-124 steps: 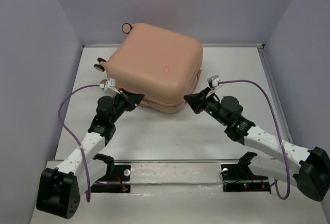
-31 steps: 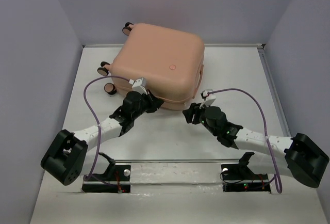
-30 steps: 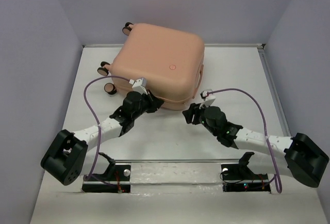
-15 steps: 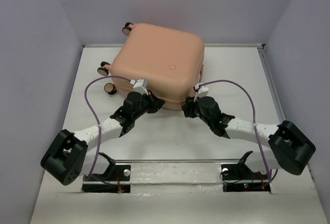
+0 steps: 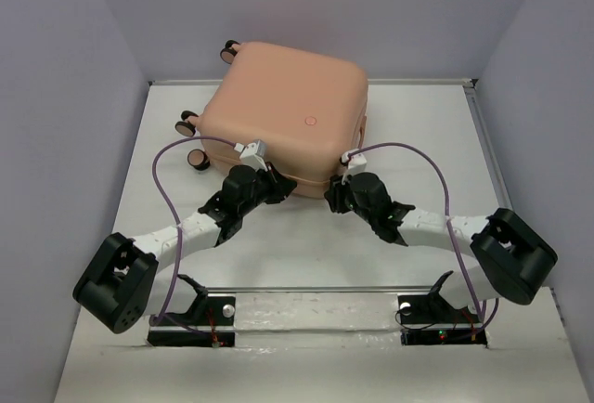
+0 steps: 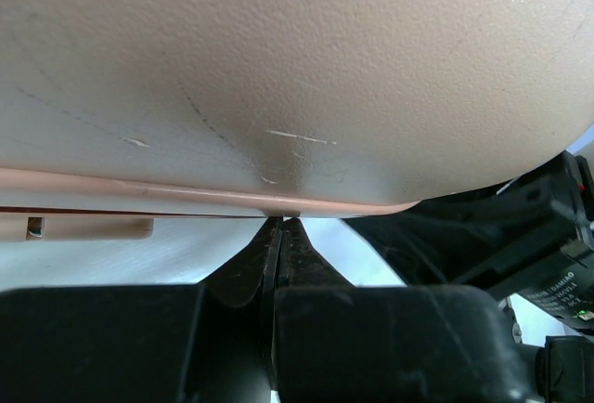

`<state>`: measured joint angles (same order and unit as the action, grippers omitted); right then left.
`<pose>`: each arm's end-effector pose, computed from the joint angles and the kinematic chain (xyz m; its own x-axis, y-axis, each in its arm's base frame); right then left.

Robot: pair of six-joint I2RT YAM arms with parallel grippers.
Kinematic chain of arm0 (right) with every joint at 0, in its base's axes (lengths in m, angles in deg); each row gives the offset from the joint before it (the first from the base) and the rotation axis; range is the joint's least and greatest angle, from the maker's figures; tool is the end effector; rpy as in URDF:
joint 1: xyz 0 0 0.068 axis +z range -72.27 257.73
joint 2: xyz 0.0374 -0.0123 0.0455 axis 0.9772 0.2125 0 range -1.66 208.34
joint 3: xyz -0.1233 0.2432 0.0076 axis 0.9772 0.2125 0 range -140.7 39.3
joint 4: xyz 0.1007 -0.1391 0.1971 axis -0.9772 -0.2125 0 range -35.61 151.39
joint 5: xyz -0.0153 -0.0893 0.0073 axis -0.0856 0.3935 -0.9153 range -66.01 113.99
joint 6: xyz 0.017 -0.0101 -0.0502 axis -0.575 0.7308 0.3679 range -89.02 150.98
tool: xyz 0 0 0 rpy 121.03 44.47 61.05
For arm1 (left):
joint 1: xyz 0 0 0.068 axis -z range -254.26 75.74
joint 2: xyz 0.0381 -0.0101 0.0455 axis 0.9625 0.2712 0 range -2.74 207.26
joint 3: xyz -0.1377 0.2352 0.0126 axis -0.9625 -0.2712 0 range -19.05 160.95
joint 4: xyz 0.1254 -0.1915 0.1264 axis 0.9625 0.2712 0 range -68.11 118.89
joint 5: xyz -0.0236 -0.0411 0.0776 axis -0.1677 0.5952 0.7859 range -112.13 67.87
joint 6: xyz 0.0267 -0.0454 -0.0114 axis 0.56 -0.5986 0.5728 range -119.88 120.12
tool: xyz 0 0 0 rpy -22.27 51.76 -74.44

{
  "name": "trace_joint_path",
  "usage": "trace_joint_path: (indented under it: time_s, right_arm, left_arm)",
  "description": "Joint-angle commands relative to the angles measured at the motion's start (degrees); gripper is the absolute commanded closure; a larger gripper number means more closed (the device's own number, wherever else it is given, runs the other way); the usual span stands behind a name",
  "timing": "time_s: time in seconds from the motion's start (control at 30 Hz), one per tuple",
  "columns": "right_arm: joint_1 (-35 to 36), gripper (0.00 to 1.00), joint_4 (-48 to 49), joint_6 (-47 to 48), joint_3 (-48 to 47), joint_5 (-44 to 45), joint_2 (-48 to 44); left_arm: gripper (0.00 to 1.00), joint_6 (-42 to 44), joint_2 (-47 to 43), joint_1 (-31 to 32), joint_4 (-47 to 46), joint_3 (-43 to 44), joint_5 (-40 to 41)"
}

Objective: Pack the luggage

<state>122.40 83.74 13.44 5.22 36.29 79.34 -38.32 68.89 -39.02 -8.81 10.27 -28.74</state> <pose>0.2106 0.1976 0.1910 -0.4473 -0.0283 -0.8939 -0.4345 0.8805 0.1896 0.2146 -0.1566 0.2215 -0.5424 -0.3729 -0.7528 0.4189 0.6568 -0.6271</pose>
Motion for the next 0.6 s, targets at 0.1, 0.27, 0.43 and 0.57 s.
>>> trace_joint_path:
  time_s: [0.1,0.27,0.43,0.57]
  right_arm:
    - [-0.2,0.93,8.7,0.1,-1.9,2.9,0.0]
    - [2.3,0.93,7.6,0.4,0.2,1.2,-4.0]
    - [9.7,0.93,0.1,1.5,-2.4,-2.7,-6.6]
    - [17.8,0.93,4.2,0.2,-13.6,-10.4,3.7]
  left_arm:
    - [0.94,0.4,0.1,0.3,-3.6,1.6,0.5]
    - [0.94,1.0,2.4,0.3,-3.6,4.5,1.1]
    - [0.94,2.0,6.9,0.3,-3.1,11.4,0.3]
    - [0.94,3.1,10.8,0.3,-1.2,16.4,-1.3]
